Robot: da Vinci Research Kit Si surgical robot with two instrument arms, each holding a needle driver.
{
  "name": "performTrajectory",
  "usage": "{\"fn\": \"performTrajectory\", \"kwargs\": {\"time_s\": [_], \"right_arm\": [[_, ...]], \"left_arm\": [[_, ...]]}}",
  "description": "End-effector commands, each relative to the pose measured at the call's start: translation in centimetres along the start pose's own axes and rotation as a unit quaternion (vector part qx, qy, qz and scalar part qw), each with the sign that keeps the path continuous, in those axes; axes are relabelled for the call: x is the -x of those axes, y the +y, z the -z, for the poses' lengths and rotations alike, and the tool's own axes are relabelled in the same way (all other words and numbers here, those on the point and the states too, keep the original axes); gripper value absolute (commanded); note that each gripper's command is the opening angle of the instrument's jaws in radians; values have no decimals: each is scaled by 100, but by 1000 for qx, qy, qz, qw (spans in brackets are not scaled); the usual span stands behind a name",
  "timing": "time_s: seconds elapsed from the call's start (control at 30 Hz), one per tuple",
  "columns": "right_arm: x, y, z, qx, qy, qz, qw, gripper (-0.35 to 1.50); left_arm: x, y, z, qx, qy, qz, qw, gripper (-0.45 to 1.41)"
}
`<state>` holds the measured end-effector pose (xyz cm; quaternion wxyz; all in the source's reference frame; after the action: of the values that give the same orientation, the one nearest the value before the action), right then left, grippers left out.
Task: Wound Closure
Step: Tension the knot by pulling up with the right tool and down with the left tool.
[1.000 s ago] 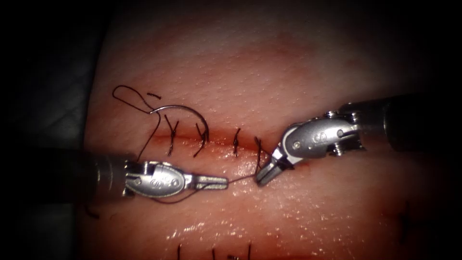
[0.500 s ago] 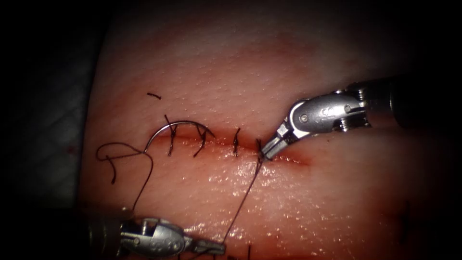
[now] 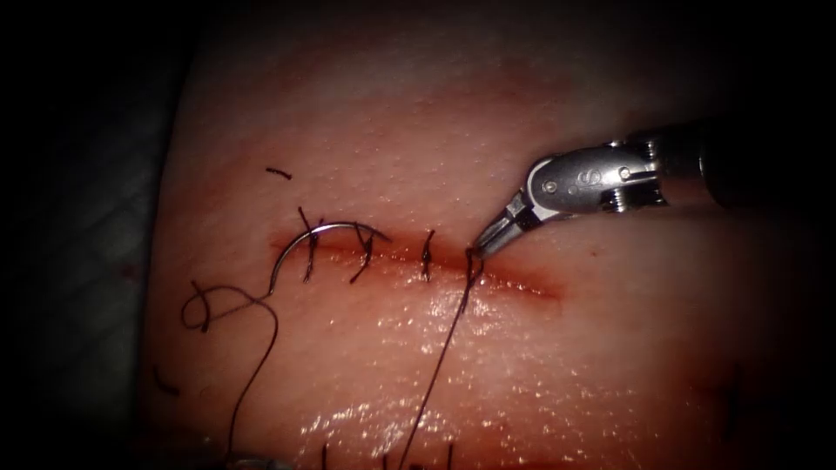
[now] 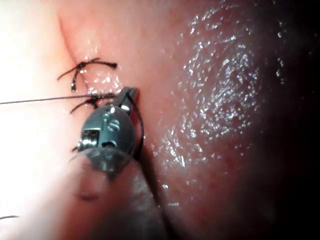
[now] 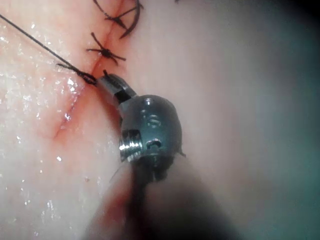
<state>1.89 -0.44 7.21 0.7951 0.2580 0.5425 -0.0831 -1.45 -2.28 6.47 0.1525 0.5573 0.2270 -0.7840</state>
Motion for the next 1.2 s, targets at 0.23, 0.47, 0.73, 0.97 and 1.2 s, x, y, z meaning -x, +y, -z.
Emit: {"fn": "performTrajectory", "kwargs": {"time_s": [0.23, 0.47, 0.73, 0.97, 1.2], "right_arm": [[4, 5, -6, 13, 0, -6, 1000, -35], [4, 7, -4, 33, 1, -19, 999, -35], [7, 17, 5, 72, -9, -45, 996, -35], [12, 19, 13, 92, -26, -45, 994, -35], [13, 17, 16, 99, -31, -43, 994, -35]], "left_arm": [[-2, 27, -22, 88, 22, -30, 995, -45], [-5, 46, -27, 159, 38, -64, 984, -45], [7, 75, -51, 250, 36, -98, 963, -45], [11, 93, -60, 297, 54, -112, 947, -45], [10, 103, -58, 314, 57, -126, 939, -45]]}}
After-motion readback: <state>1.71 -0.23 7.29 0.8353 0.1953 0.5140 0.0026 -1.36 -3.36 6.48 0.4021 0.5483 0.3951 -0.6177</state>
